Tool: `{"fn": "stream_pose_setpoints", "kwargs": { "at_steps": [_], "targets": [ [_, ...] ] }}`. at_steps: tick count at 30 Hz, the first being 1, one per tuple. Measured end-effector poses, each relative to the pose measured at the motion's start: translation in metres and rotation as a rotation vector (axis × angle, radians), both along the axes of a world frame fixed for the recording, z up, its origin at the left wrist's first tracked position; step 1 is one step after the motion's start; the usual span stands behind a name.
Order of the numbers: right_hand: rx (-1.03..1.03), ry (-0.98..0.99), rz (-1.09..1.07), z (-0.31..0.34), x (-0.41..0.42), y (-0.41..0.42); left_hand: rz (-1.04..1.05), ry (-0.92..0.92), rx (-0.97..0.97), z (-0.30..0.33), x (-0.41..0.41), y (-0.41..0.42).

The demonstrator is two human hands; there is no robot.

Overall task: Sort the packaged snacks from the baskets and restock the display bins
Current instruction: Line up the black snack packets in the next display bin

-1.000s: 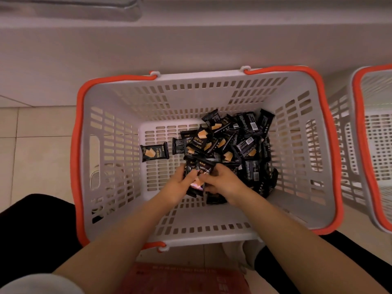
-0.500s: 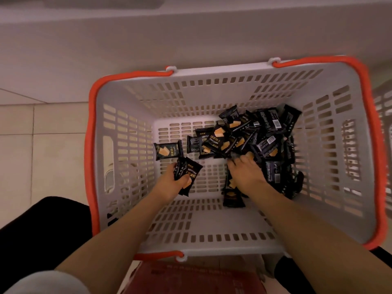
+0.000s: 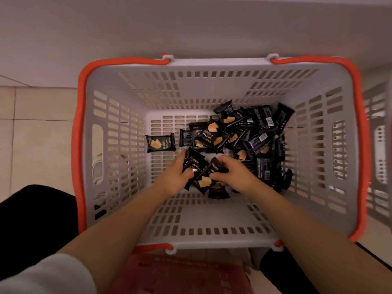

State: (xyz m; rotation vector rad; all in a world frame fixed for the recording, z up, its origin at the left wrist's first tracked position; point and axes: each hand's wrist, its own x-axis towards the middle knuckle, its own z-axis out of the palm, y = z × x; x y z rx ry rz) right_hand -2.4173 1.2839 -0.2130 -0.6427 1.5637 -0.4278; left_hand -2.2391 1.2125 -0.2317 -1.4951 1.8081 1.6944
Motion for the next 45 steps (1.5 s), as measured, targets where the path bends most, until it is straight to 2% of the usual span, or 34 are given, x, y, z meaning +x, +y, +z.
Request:
{"fn": "stream_pose_setpoints", "kwargs": {
  "at_steps": [4, 7, 11, 15, 17, 20, 21, 23, 25, 27, 30, 33, 39, 45],
  "targets": [
    [0.101, -0.154, -0.258, -0.005, 0.018, 0.0, 0.001, 0.059, 0.043, 0.006, -0.003, 0.004],
    [0.114, -0.069, -0.227, -0.014, 0.023, 0.001, -0.007, 0.065, 0.085, 0.007, 0.001, 0.002],
    [0.05, 0.301, 0.177, -0.02, 0.012, 0.0, -0.053, -0.038, 0.089, 0.002, 0.011, -0.001],
    [-0.086, 0.756, 0.793, -0.023, 0.002, 0.005, 0.119, -0.07, 0.122, 0.001, 0.016, -0.003],
    [-0.104, 0.841, 0.933, -0.023, 0.004, 0.005, 0.236, -0.07, 0.15, 0.002, 0.017, -0.006],
    [-0.13, 0.877, 0.984, -0.015, 0.006, 0.0, 0.33, -0.041, 0.154, 0.01, 0.014, -0.013],
    [-0.133, 0.864, 0.934, -0.01, 0.005, -0.003, 0.351, -0.017, 0.148, 0.015, 0.013, -0.016],
    [-0.115, 0.745, 0.656, 0.005, -0.002, -0.006, 0.376, 0.037, 0.128, 0.028, 0.011, -0.022],
    [-0.123, 0.53, 0.276, 0.03, -0.01, -0.008, 0.383, 0.088, 0.076, 0.051, 0.009, -0.028],
    [-0.186, 0.365, -0.012, 0.061, -0.019, -0.007, 0.386, 0.156, 0.007, 0.076, 0.008, -0.033],
    [-0.292, 0.112, -0.374, 0.119, -0.026, -0.003, 0.397, 0.276, -0.071, 0.122, 0.004, -0.036],
    [-0.368, -0.187, -0.639, 0.175, -0.021, 0.001, 0.386, 0.381, -0.179, 0.174, -0.001, -0.034],
    [-0.548, -0.659, -0.875, 0.28, 0.015, 0.003, 0.403, 0.583, -0.421, 0.281, -0.005, -0.025],
    [-0.702, -0.64, -0.722, 0.344, 0.059, -0.001, 0.335, 0.69, -0.665, 0.353, -0.011, -0.007]
  ]
}}
